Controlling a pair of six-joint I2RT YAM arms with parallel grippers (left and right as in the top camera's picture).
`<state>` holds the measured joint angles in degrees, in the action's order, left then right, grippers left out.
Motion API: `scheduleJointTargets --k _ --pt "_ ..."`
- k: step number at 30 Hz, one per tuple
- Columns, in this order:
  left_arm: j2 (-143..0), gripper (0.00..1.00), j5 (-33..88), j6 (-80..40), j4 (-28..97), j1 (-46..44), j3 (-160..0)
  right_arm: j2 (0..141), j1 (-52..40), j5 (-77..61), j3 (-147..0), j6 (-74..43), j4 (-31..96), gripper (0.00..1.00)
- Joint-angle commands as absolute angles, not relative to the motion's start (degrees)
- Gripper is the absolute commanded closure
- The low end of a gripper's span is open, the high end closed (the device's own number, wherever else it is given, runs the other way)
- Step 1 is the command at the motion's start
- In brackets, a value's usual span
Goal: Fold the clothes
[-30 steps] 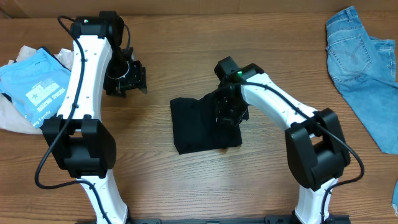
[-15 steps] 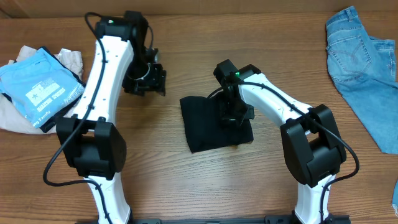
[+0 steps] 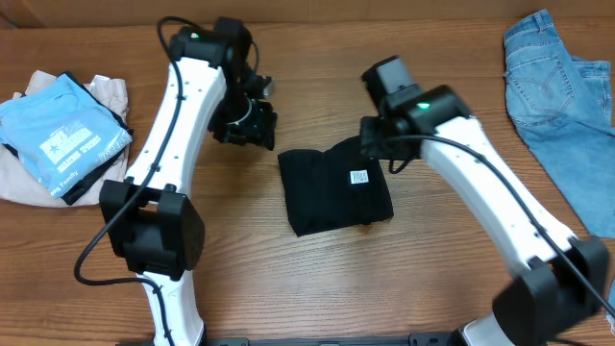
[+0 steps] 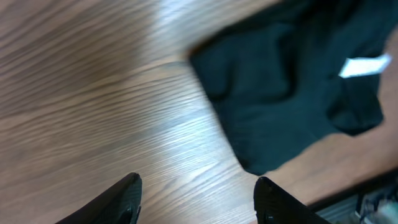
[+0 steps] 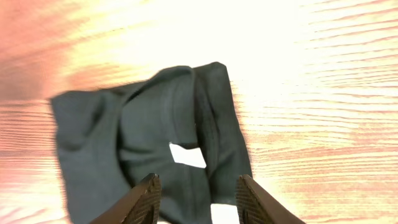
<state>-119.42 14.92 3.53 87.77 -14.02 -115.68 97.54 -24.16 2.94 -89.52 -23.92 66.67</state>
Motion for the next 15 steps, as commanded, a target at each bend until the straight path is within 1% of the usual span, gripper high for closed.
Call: scheduleJointTargets --k 1,2,4,9,13,15 --pt "-120.3 0.41 23.9 10.5 87.5 -17.0 -116.3 95.4 -21.6 -1.3 -90.3 -23.2 67.2 0.58" --pt "-120.4 0.42 30.5 13.9 87.6 -17.9 -116.1 94.8 -20.3 -2.8 -90.3 -22.1 67.7 0.58" --pt "-120.4 0.45 39.0 19.3 87.9 -19.0 -115.0 94.0 -18.1 -3.4 -90.3 -22.0 68.9 0.6" --pt "-120.4 0.46 45.8 22.8 83.7 -19.9 -108.1 92.8 -11.1 -5.5 -90.3 -17.5 72.8 0.61" --pt "-120.4 0.44 55.8 27.9 78.5 -19.9 -98.6 92.7 -5.3 -8.3 -90.3 -16.0 74.3 0.61" --pt "-120.4 0.44 60.8 28.6 75.2 -20.4 -94.1 92.7 -3.3 -9.9 -90.3 -15.5 74.3 0.61"
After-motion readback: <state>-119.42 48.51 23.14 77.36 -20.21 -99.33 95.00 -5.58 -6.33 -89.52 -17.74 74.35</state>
